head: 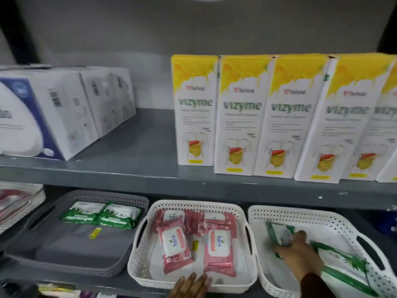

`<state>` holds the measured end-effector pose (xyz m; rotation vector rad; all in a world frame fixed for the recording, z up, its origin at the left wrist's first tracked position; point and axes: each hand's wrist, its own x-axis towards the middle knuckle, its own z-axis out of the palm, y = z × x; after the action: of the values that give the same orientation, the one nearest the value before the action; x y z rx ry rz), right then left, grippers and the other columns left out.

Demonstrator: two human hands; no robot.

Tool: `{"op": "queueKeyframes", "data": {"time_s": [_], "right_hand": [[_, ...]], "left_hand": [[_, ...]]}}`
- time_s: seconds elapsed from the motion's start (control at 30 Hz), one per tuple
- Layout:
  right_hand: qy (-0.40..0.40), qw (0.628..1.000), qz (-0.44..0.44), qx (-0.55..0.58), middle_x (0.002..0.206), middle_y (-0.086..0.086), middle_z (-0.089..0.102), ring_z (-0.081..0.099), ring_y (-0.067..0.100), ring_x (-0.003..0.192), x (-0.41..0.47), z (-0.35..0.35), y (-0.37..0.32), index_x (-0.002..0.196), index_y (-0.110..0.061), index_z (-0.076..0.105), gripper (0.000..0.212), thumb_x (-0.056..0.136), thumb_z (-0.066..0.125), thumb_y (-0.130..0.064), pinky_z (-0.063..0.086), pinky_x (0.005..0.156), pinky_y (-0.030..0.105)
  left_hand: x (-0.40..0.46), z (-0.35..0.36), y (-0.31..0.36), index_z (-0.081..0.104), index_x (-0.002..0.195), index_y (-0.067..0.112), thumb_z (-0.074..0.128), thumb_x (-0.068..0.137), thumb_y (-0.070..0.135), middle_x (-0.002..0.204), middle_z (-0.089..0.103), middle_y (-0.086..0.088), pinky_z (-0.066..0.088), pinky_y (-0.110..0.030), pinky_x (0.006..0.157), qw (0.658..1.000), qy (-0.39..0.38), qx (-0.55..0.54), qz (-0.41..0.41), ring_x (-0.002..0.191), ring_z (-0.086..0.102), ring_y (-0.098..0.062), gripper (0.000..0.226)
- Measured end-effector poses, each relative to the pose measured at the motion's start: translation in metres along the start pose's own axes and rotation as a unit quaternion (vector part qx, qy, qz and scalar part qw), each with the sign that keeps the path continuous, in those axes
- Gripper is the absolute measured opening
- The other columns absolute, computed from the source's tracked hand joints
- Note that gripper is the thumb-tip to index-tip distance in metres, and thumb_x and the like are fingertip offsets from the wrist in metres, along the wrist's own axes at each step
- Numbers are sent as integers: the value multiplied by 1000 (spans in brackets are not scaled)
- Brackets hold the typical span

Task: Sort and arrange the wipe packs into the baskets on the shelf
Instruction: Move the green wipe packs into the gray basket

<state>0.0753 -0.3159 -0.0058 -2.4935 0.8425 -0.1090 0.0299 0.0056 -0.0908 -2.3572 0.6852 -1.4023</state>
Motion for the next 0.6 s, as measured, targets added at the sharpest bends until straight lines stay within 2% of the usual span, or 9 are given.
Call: {"op": "queueKeyframes", "data": {"time_s": [0.07, 0.13, 0.23, 0.3, 0.37, 0.4, 0.47, 0.53, 0.6], "right_hand": [[30, 998, 9, 57, 76, 13, 67, 64, 30, 72, -10, -10, -12, 93, -21, 32, 65, 68, 65, -70, 48, 72, 40], [74, 990, -2, 116, 76, 18, 69, 66, 34, 73, -22, -19, -25, 89, -24, 29, 61, 66, 74, -59, 51, 74, 44], [102, 984, -47, 141, 77, 21, 68, 67, 38, 74, -56, -25, -62, 92, -30, 34, 56, 68, 82, -43, 52, 74, 46], [93, 976, -96, 173, 81, 16, 69, 68, 38, 76, -89, -22, -97, 96, -31, 42, 51, 69, 84, -42, 51, 71, 42], [63, 965, -152, 205, 82, 3, 66, 68, 35, 77, -123, -9, -132, 97, -31, 50, 49, 66, 87, -39, 51, 70, 38], [48, 957, -187, 216, 83, -2, 64, 67, 32, 75, -140, 1, -150, 96, -31, 53, 48, 64, 89, -36, 51, 67, 36], [-13, 940, -251, 232, 83, -9, 66, 66, 20, 65, -172, 27, -183, 92, -34, 55, 45, 63, 89, -34, 52, 58, 32], [-71, 926, -299, 220, 82, -12, 68, 61, 0, 57, -202, 56, -215, 94, -38, 55, 43, 65, 87, -36, 46, 50, 14], [-93, 913, -346, 198, 84, -12, 68, 57, -3, 58, -229, 83, -245, 100, -35, 58, 42, 67, 84, -39, 39, 51, 8]], "left_hand": [[-16, -2, -23, 14, 146, 1, 11, 104, 20, 150, 28, -9, 6, -46, 118, 999, -32, 25, -4, 137, 27, -34, 46], [-37, -7, -48, 16, 147, 5, 6, 104, 21, 158, 4, -16, 2, -44, 117, 999, -39, 14, -7, 144, 2, -36, 47], [-63, -19, -107, 6, 150, 11, 10, 102, 34, 160, -6, -7, 0, -36, 117, 988, -111, -93, -54, 145, -2, -25, 53], [-79, -24, -149, 19, 144, 16, 14, 99, 46, 160, -3, 3, 3, -30, 115, 966, -167, -167, -107, 146, 0, -17, 54], [-94, -31, -183, 28, 140, 19, 18, 96, 52, 159, 7, 9, 6, -25, 114, 937, -220, -207, -177, 145, 4, -9, 56], [-99, -36, -197, 36, 138, 15, 19, 96, 53, 156, 22, 6, 6, -23, 114, 921, -247, -220, -206, 144, 12, -9, 59], [-104, -43, -221, 57, 126, 7, 19, 97, 53, 134, 57, -5, 5, -20, 114, 895, -295, -227, -247, 128, 47, -17, 66], [-107, -47, -240, 67, 116, 7, 18, 98, 52, 119, 67, -7, 8, -19, 112, 889, -314, -214, -255, 108, 63, -23, 68], [-113, -49, -256, 69, 113, 9, 19, 98, 50, 116, 69, -5, 14, -19, 109, 883, -318, -226, -262, 105, 66, -23, 66]]}}
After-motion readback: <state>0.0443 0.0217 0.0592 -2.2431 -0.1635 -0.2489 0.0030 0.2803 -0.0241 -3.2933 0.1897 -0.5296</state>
